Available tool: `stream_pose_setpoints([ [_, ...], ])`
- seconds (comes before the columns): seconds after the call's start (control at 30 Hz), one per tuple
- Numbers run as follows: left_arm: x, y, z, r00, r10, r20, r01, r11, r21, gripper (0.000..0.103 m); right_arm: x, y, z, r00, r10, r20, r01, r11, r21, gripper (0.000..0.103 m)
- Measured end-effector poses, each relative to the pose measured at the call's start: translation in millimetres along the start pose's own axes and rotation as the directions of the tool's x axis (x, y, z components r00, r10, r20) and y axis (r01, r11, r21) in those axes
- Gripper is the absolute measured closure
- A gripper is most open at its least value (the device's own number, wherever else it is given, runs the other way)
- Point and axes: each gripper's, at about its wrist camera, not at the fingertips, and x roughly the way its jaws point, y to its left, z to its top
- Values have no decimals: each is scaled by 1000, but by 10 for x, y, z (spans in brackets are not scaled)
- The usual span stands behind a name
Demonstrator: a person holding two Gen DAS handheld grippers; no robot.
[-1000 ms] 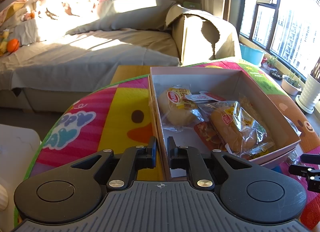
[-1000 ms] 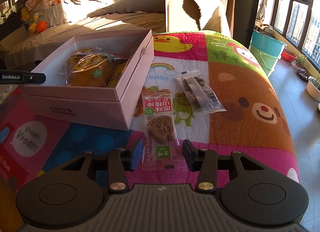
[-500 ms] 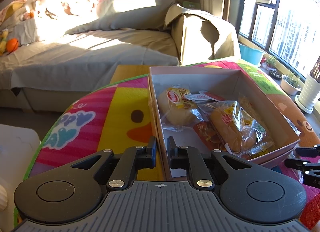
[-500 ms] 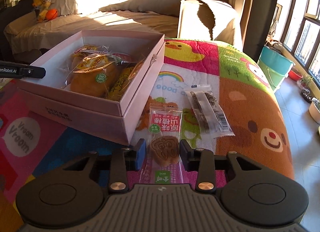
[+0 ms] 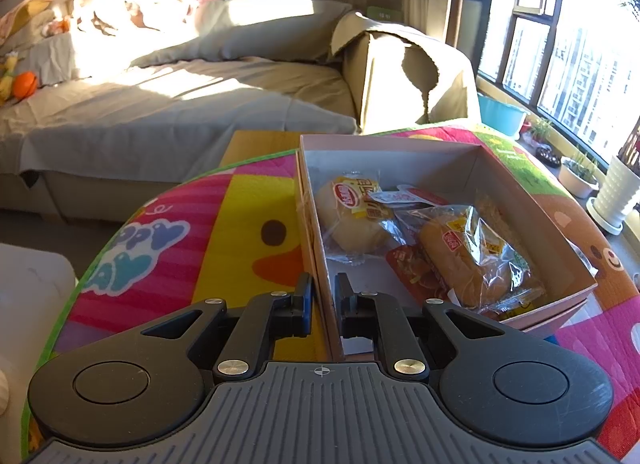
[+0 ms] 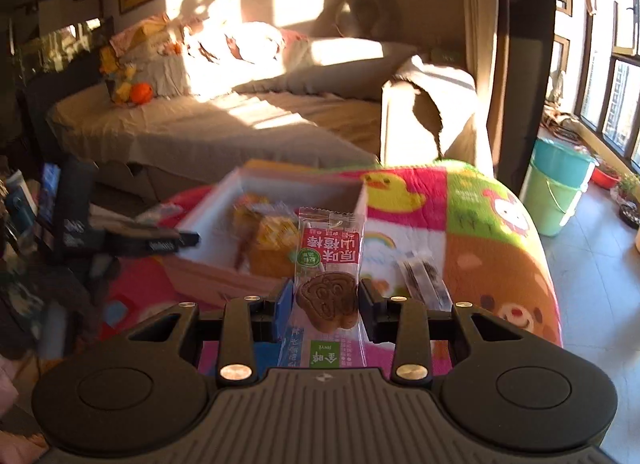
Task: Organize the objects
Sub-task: 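Carry the cookie packet into the box and release it with the right gripper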
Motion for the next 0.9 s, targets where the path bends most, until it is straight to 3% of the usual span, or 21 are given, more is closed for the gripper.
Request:
stream_pose_setpoints([
  [0.17,-7,6,-1,1000,-3,-1,3,1000,-3,89,207,314,333,993,84,87,-83,996,-18,68],
  [0.53,-10,32,1,1000,-16,0,16,1000,-5,88,1192,486,590,996,91,-12,-90,993,78,68],
  [0.73,-10,39,0,1000,-22,0,22,1000,-6,88,1363,482,549,992,119,-38,-115,988,105,64],
  [0.9,-8,35,0,1000,-21,1,21,1000,-5,88,1306,374,497,995,92,-34,-88,989,120,62],
])
